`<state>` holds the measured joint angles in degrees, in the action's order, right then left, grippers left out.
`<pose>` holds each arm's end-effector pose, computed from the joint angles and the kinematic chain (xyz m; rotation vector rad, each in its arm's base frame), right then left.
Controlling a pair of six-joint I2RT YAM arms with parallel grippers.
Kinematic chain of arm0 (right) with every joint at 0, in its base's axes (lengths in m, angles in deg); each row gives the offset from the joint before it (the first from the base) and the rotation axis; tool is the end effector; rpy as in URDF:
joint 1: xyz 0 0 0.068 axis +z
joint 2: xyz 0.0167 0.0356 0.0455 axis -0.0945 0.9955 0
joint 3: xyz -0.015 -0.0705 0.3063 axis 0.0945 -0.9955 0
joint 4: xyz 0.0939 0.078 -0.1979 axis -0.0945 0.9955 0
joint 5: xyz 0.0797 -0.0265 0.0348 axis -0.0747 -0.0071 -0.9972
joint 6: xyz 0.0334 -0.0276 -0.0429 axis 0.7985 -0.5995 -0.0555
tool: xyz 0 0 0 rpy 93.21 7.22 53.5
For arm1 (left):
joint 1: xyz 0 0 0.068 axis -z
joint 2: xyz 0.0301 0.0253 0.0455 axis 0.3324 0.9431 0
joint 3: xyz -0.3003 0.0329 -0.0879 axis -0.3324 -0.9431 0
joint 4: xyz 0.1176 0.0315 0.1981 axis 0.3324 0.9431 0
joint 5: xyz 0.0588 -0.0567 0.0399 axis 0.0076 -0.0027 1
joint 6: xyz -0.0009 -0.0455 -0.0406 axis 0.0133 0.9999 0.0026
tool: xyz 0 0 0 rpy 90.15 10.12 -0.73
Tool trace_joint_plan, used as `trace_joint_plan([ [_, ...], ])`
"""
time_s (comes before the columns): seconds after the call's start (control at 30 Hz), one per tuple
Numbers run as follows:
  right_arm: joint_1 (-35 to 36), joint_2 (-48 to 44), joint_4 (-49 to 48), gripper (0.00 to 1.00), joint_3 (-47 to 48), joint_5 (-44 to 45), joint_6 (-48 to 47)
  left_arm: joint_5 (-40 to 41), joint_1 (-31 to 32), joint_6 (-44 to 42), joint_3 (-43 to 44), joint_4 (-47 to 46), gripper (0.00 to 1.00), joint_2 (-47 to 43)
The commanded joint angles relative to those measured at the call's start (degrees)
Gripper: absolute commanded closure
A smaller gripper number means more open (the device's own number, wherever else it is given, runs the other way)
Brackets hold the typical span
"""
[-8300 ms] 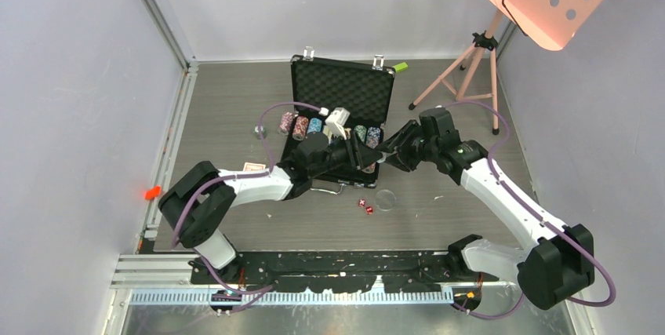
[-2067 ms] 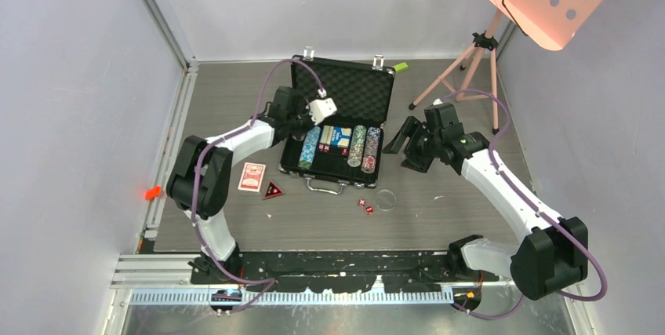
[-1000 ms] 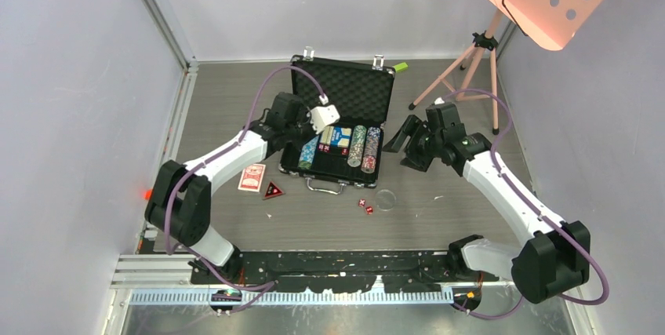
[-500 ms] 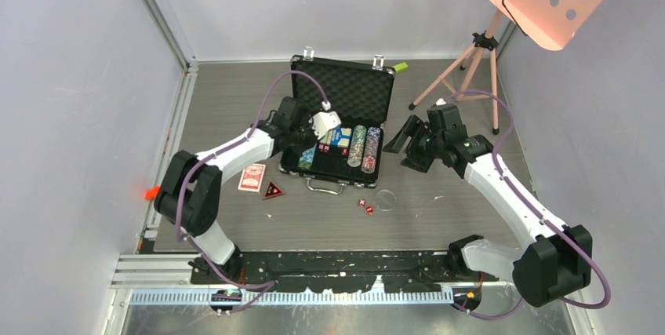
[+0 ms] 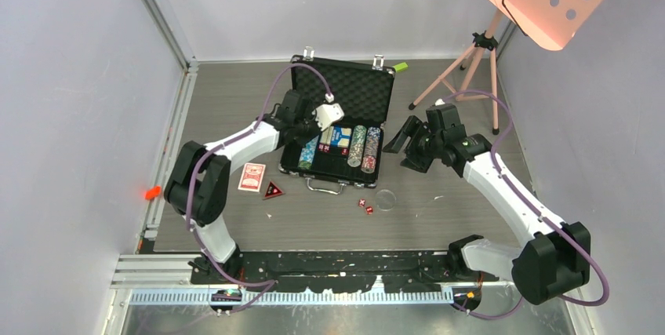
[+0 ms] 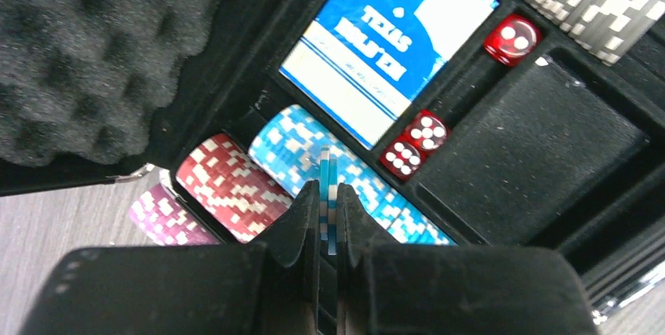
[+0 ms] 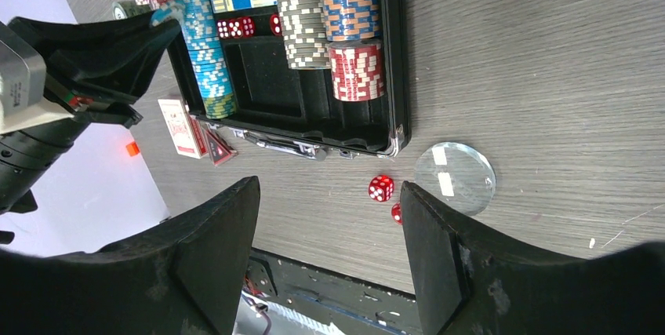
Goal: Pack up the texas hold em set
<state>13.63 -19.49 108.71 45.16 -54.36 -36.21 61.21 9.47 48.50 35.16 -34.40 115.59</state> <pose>0.1843 0.0737 0.3128 0.5690 2.4861 0.7689 0.3128 -0.1818 0.2644 1.2712 2.0048 -0.1860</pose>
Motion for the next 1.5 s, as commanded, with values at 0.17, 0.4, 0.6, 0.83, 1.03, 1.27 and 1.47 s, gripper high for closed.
trace_joint_plan([
  [0.17, 0.0, 0.8, -0.7, 0.28, 2.1, -0.1, -0.5, 1.9, -1.7, -1.9, 2.8, 1.7, 1.0, 3.1],
  [0.4, 0.0, 1.0, -0.7, 0.28, 2.6, -0.3, -0.4, -3.5, -1.6, -0.9, -1.7, 2.3, 1.0, -3.5],
  [0.6, 0.0, 0.7, -0.8, 0.28, 2.2, -0.6, -0.4, -3.0, -1.2, -2.2, -4.8, 4.0, 1.0, -5.6],
  [0.83, 0.0, 0.1, -0.7, 0.28, 1.9, -0.5, -0.3, -3.0, -0.4, -2.5, -6.0, 2.9, 1.0, -4.9],
  [1.03, 0.0, -0.1, -0.6, 0.28, 1.6, -0.6, -0.2, -2.5, -0.4, -2.7, -4.8, 2.1, 1.0, -1.5],
  [1.27, 0.0, 0.0, -0.4, 0.28, 1.9, -0.5, -0.3, -1.8, -0.4, -2.6, -3.6, 0.4, 1.0, 2.7],
  [1.47, 0.0, 0.3, -0.4, 0.28, 2.1, -0.3, -0.4, -1.0, -0.4, -3.1, -3.3, -1.3, 1.0, 4.2],
])
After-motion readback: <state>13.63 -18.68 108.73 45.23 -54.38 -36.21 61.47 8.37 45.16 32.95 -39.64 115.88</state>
